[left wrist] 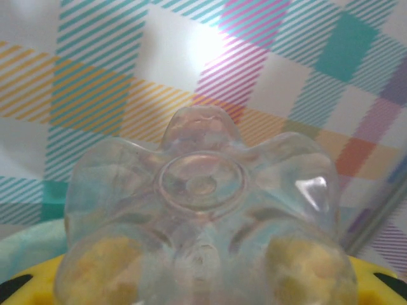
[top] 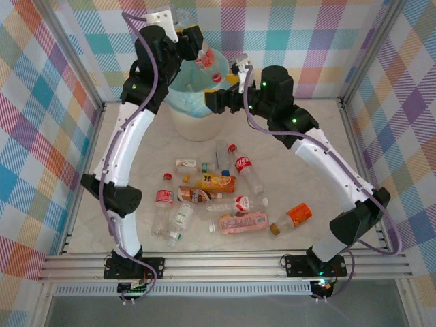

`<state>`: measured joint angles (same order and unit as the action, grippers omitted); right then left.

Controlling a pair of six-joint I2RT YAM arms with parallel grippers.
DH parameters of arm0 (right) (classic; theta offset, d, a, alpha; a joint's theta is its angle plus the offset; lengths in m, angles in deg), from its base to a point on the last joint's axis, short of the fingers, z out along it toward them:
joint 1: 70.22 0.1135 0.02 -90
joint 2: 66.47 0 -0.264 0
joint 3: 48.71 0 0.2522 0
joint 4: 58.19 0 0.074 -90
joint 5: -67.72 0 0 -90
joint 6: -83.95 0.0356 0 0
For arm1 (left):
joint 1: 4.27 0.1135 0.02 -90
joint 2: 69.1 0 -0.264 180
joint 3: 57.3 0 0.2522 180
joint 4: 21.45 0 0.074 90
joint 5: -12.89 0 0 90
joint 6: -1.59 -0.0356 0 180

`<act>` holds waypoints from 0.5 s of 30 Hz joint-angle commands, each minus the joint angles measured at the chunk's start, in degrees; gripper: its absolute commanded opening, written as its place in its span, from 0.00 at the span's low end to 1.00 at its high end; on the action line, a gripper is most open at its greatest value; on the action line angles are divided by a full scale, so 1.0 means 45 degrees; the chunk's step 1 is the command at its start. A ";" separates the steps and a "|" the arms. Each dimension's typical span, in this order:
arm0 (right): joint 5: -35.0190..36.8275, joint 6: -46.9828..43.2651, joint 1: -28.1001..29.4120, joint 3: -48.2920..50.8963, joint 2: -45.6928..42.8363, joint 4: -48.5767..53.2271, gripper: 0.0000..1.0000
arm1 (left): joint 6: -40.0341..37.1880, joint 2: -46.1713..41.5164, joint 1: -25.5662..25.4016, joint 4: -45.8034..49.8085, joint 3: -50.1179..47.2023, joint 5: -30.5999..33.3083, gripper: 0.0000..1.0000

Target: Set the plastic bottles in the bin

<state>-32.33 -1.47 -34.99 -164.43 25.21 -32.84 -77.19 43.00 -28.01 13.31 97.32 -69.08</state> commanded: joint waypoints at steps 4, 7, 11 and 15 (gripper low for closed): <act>-0.0027 0.0034 -0.0246 -0.0563 0.0781 0.0044 0.95 | -0.1378 0.2415 0.0411 0.0186 0.2467 0.1069 0.50; -0.0199 0.0038 -0.0361 -0.0647 0.1017 0.0369 0.95 | -0.1901 0.3250 0.0525 -0.0055 0.2833 0.1270 0.51; -0.0268 -0.0107 -0.0537 -0.0734 0.1217 0.0952 0.95 | -0.1928 0.4044 0.0816 -0.0002 0.2907 0.1137 0.52; -0.0403 -0.0083 -0.0727 -0.0846 0.1440 0.1428 0.94 | -0.1623 0.4772 0.1106 0.0555 0.3210 0.0932 0.53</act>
<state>-32.76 -1.43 -37.66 -165.48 30.80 -28.27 -84.03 63.63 -24.47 14.93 108.60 -65.02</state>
